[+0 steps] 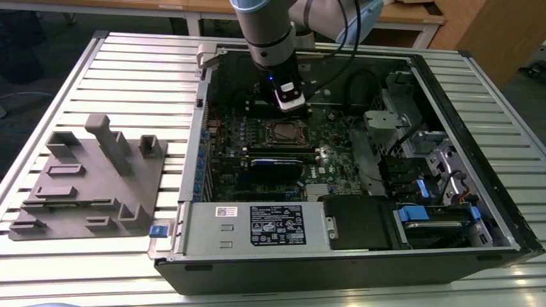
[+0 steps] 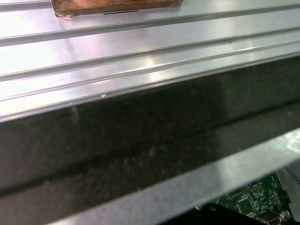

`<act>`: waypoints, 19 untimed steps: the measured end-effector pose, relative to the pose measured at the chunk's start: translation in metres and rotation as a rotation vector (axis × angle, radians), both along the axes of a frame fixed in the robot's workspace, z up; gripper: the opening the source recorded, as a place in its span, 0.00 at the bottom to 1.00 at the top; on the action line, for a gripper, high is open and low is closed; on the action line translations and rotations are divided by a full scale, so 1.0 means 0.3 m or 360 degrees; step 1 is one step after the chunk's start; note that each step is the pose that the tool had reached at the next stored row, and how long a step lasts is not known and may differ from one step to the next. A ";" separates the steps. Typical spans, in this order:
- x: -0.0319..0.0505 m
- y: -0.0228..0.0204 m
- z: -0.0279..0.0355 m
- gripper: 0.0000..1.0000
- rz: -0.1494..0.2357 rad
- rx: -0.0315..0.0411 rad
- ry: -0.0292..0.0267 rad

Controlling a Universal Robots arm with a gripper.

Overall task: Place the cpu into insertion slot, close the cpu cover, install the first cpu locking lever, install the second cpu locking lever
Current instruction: 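Install the first cpu locking lever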

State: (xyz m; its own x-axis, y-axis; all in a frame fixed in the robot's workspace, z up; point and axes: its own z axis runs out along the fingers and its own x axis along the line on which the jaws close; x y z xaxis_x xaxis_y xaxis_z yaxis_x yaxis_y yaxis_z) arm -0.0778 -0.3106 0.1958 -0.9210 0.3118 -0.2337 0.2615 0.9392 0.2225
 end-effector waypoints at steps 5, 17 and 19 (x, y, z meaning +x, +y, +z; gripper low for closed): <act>0.000 0.000 -0.001 0.11 0.0000 -0.0001 -0.00003; 0.000 0.000 -0.010 0.11 0.0000 -0.0001 -0.00028; 0.000 0.000 -0.011 0.11 0.0000 0.0000 -0.00028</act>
